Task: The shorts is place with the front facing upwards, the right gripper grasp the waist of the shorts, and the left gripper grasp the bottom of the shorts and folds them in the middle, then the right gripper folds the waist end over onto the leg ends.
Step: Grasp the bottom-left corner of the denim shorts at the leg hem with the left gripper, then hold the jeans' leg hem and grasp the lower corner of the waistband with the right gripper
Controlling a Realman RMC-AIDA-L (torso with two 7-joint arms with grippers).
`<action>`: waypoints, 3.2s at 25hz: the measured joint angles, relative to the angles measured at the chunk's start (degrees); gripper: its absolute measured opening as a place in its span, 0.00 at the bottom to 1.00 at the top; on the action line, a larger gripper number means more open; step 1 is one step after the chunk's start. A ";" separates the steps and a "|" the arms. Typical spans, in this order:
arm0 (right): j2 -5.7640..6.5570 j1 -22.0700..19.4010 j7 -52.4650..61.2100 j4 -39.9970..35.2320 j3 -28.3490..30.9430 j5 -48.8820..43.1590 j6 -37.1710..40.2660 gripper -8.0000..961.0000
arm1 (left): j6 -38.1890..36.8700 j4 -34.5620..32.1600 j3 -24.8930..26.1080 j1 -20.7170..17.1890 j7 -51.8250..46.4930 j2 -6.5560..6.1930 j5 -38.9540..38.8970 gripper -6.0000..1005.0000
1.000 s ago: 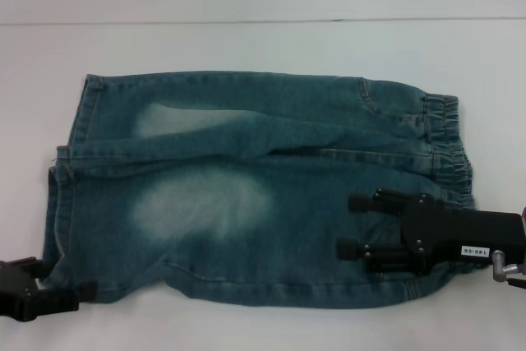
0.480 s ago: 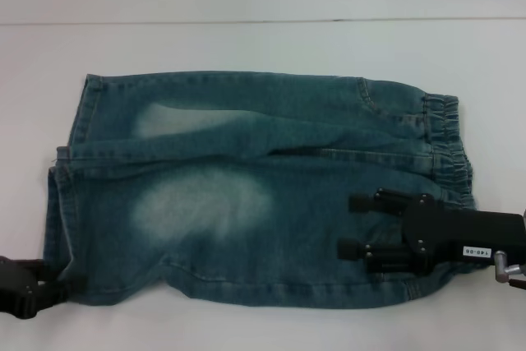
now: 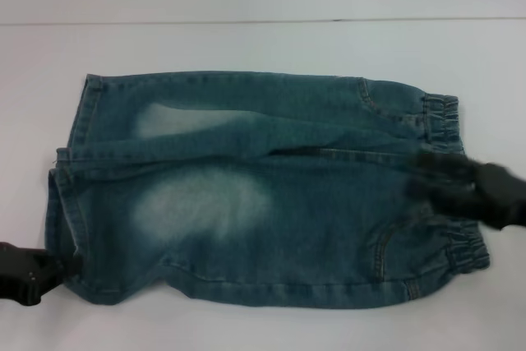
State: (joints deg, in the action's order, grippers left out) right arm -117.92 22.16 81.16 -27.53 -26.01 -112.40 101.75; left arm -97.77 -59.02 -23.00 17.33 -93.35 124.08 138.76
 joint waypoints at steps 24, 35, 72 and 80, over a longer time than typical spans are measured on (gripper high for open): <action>4.57 -6.50 11.23 -3.59 8.75 -15.76 -3.65 0.99 | 1.37 1.41 -1.12 1.53 0.45 0.02 -0.69 0.02; 4.16 -5.55 11.06 -3.59 8.20 -16.97 -7.80 0.98 | 1.61 2.76 -1.27 1.98 0.52 -0.07 -0.65 0.02; 2.80 -3.03 11.77 -2.91 6.62 -16.96 -12.69 0.98 | 2.07 5.24 -1.25 2.84 1.90 -0.07 -0.65 0.02; 2.48 -2.49 11.87 -2.88 6.29 -16.79 -10.12 0.98 | 1.91 5.23 -1.25 3.07 1.94 -0.07 -0.69 0.02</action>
State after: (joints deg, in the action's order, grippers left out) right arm -115.44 19.67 93.03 -30.41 -19.73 -129.19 91.63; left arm -95.87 -53.79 -24.25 20.40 -91.41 124.02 138.07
